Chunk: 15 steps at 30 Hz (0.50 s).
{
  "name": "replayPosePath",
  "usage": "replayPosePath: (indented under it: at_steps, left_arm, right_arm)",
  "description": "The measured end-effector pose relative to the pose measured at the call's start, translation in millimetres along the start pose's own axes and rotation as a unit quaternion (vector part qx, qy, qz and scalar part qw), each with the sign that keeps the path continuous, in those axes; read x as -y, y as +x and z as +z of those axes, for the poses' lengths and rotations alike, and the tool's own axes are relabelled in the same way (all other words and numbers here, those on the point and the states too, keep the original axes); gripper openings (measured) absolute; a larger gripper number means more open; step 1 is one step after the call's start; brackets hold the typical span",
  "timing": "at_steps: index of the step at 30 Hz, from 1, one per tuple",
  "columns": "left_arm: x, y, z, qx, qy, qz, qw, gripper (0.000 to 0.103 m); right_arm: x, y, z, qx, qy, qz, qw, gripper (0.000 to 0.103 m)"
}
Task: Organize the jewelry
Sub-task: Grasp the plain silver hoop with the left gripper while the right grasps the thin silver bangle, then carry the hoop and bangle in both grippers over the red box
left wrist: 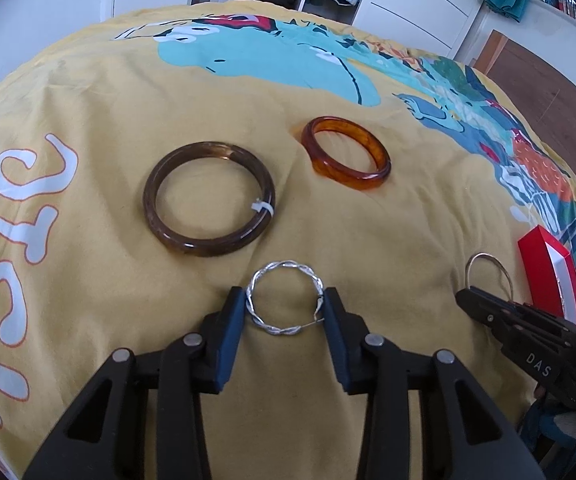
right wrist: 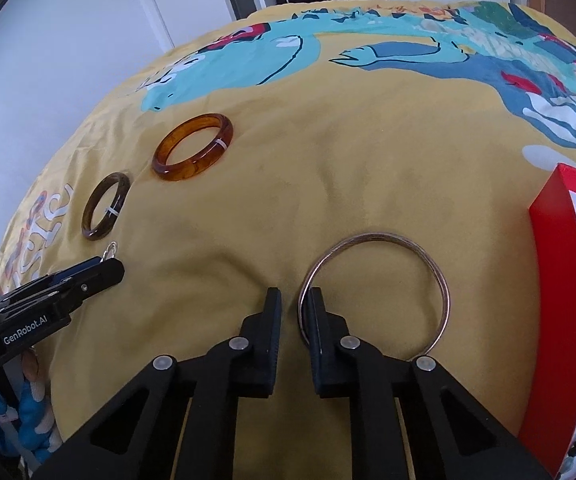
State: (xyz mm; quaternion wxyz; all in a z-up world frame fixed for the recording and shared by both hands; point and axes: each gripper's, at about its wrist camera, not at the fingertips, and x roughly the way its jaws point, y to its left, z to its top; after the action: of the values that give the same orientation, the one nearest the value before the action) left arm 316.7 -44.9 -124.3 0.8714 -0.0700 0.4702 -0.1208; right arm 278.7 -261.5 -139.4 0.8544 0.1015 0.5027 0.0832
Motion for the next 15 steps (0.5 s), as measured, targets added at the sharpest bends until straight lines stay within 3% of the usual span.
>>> replayPosePath:
  at_steps: [15]
  left_arm:
    - [7.1, -8.3, -5.7, 0.013, 0.027, 0.012, 0.9995, 0.036]
  right_arm:
    - [-2.9, -7.5, -8.7, 0.009, 0.022, 0.065, 0.998, 0.005]
